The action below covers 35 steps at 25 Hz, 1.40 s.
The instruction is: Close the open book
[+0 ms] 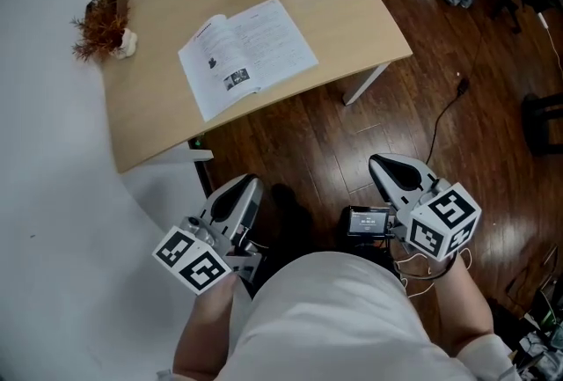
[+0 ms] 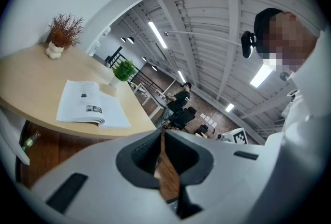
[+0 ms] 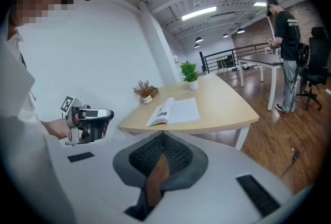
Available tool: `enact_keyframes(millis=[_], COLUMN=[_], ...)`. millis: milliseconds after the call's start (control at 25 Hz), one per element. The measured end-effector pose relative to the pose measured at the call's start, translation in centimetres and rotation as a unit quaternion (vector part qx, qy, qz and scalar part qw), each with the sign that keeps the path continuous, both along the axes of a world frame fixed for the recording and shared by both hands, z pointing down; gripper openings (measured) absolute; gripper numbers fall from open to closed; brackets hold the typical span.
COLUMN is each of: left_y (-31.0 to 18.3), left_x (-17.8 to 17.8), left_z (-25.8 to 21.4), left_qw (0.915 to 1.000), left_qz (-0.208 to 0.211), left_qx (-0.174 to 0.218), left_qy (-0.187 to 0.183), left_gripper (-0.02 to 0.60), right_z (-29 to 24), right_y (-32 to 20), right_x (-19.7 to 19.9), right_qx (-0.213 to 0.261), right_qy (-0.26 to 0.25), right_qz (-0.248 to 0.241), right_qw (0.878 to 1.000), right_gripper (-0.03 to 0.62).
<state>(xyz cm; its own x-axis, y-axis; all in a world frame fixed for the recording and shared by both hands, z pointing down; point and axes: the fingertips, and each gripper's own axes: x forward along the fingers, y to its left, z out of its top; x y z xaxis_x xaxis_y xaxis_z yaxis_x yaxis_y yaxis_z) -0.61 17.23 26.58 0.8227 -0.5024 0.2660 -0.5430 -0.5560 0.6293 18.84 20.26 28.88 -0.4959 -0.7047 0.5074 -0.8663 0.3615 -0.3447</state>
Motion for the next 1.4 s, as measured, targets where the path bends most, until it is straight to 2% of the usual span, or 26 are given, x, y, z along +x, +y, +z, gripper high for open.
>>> enact_keyframes(millis=[320,600,760,1040,1400], left_y=[-2.8,-3.4,-4.1,-7.2,-9.4], left_x=[-4.7,-6.2,-5.7,-3.5,-0.4], left_z=[-1.5,-2.3,-2.5,-3.9,-4.2], left_qw=[0.9994,0.9992,0.9994,0.9979,0.9955], left_qz=[0.014,0.012,0.0,-0.047,-0.078], left_qx=[0.033,0.037,0.033,0.045,0.052], left_qy=[-0.004,0.006,0.008,0.003,-0.016], left_gripper=[-0.002,-0.002,-0.002,-0.002,-0.002], right_z=[-1.8,-2.5,-2.7,-3.9,-4.7], right_y=[-3.4,-4.7,-6.1,-10.1,-13.8], right_x=[-3.9,-5.1,-4.8,-4.2,-3.0], right_qx=[0.035,0.043,0.044,0.058,0.077], right_qy=[0.007,0.017,0.016,0.008,0.003], right_qz=[0.02,0.015,0.001,-0.061,-0.127], right_qw=[0.999,0.999,0.999,0.996,0.989], right_gripper=[0.002,0.002,0.002,0.002,0.002])
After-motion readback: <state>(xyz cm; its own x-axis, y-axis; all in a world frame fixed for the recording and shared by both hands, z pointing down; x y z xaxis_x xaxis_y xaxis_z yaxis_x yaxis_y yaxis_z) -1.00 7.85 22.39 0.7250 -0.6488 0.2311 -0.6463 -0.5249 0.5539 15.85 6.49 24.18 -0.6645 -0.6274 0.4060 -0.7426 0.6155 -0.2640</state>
